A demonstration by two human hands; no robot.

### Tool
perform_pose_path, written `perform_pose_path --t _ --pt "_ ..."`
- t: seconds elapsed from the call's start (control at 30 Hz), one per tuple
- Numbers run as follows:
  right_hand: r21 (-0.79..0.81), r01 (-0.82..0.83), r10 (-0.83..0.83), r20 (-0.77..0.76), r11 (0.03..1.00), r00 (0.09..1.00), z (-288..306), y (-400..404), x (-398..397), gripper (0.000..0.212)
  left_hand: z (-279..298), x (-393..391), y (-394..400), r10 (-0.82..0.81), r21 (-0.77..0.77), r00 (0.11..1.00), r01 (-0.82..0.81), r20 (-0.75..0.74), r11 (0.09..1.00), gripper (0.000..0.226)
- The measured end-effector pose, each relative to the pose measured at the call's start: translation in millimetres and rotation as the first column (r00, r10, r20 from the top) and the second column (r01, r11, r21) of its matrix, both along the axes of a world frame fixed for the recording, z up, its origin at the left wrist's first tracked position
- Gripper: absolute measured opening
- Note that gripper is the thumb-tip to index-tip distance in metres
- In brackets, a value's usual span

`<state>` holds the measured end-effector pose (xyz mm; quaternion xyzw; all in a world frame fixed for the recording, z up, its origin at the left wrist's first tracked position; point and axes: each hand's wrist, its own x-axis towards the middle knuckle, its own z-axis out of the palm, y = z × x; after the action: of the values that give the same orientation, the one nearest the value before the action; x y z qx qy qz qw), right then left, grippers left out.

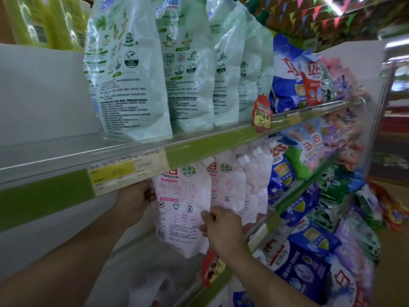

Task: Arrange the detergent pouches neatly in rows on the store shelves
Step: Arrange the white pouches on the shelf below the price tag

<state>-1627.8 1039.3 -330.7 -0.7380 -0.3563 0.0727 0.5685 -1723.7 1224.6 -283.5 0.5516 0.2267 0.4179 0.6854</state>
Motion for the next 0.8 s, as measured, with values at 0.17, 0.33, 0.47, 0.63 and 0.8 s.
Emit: perform_pose_path --t 0.17,0.33,0.47,0.63,0.8 --pt "-0.054 0.065 -0.064 0.010 0.996 0.998 -16.0 -12.3 34.0 0.025 -14.5 38.5 -5.1 -0.067 -0.021 0.998 0.067 -0.020 0.998 0.016" --pt "-0.093 0.070 -0.063 0.075 0.993 0.995 -25.6 -12.6 31.7 0.027 -29.4 36.5 -3.8 -0.043 -0.073 0.999 0.040 -0.033 0.997 0.017" --pt "-0.107 0.080 -0.069 0.103 0.991 0.992 -23.6 -11.9 28.1 0.029 -26.4 28.1 -1.6 -0.017 -0.107 0.997 0.008 -0.079 0.994 0.012" --pt "-0.170 0.110 -0.078 0.185 0.979 0.980 -18.8 -14.2 26.3 0.033 -17.7 23.3 -13.3 -0.056 -0.017 0.995 0.055 -0.087 0.998 0.010" --pt "-0.149 0.080 -0.057 0.151 0.986 0.987 -19.5 -22.6 19.7 0.028 -30.8 17.4 -27.7 -0.137 -0.066 0.969 0.125 -0.206 0.990 0.051"
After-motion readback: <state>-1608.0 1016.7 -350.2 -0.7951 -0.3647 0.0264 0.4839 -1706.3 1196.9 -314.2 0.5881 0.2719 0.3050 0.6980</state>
